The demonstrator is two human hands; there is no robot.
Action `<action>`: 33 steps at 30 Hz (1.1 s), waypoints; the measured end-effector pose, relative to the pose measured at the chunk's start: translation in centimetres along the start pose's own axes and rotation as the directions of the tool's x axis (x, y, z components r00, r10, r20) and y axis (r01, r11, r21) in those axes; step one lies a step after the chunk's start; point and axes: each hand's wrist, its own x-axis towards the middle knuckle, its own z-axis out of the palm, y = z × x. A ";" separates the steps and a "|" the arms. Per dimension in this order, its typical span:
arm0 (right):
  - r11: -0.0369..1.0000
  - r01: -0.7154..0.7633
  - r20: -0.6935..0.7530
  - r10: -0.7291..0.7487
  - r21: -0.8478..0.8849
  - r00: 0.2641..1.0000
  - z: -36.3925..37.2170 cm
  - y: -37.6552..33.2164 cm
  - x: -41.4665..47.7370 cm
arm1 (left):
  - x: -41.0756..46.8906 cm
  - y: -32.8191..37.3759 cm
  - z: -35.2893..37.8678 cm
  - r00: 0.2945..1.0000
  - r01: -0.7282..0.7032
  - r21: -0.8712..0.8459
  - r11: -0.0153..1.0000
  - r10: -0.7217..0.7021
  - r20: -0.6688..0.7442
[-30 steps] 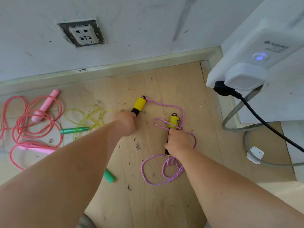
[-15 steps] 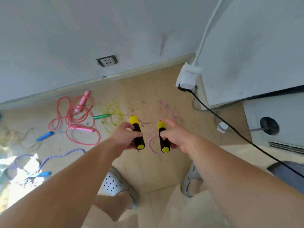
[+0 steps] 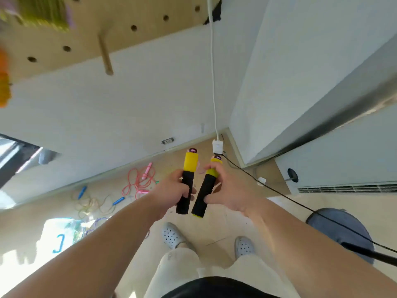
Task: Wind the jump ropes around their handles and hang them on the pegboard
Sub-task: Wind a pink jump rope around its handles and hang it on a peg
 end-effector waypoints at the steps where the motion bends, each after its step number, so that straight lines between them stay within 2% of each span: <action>1: 0.998 0.059 -0.004 -0.059 -0.020 0.998 -0.5 -1.4 -1.7 | -2.0 1.1 1.1 0.999 -0.039 0.008 0.999 0.039 -0.024; 4: 0.967 0.220 -0.005 -0.222 -0.129 0.975 -2.3 -4.1 -6.3 | -8.0 3.0 4.9 0.985 -0.118 -0.096 0.988 0.104 -0.140; 7: 0.926 0.311 0.097 -0.297 -0.215 0.950 -4.4 -5.9 -10.6 | -12.7 3.0 8.5 0.969 -0.207 -0.183 0.961 0.176 -0.172; 9: 0.899 0.378 0.181 -0.343 -0.221 0.922 -5.6 -6.6 -13.3 | -14.9 2.8 10.3 0.950 -0.277 -0.132 0.952 0.251 -0.188; 12: 0.840 0.464 0.315 -0.376 -0.281 0.871 -6.6 -7.6 -17.2 | -17.8 2.6 12.1 0.883 -0.388 -0.059 0.920 0.352 -0.311; 16: 0.781 0.512 0.385 -0.376 -0.358 0.843 -6.5 -8.7 -20.6 | -21.0 1.2 13.1 0.838 -0.445 -0.028 0.895 0.406 -0.365; 18: 0.792 0.525 0.382 -0.402 -0.311 0.832 -6.1 -8.8 -21.6 | -22.2 0.2 13.0 0.818 -0.456 0.029 0.889 0.432 -0.380; 20: 0.804 0.526 0.252 -0.467 -0.278 0.847 -5.8 -9.2 -22.3 | -23.7 -0.7 12.7 0.800 -0.467 0.107 0.878 0.471 -0.372; 22: 0.777 0.549 0.130 -0.538 -0.307 0.833 -5.8 -9.6 -22.4 | -25.5 -1.6 12.1 0.785 -0.485 0.178 0.856 0.516 -0.344; 23: 0.758 0.556 0.165 -0.534 -0.341 0.829 -5.6 -9.9 -22.5 | -26.5 -1.9 11.6 0.782 -0.493 0.217 0.843 0.538 -0.313; 26: 0.724 0.580 0.444 -0.410 -0.373 0.797 -3.9 -11.3 -23.1 | -29.4 -2.7 9.6 0.798 -0.524 0.302 0.797 0.583 -0.154; 28: 0.752 0.579 0.507 -0.383 -0.314 0.772 -1.9 -12.0 -23.3 | -30.6 -3.6 8.0 0.804 -0.528 0.311 0.790 0.583 -0.116; 30: 0.765 0.571 0.453 -0.414 -0.297 0.790 0.6 -12.5 -23.6 | -31.0 -4.7 6.6 0.803 -0.496 0.338 0.800 0.570 -0.170; 33: 0.763 0.521 0.286 -0.439 -0.382 0.852 4.7 -12.3 -23.5 | -30.7 -6.6 5.1 0.774 -0.327 0.427 0.843 0.498 -0.391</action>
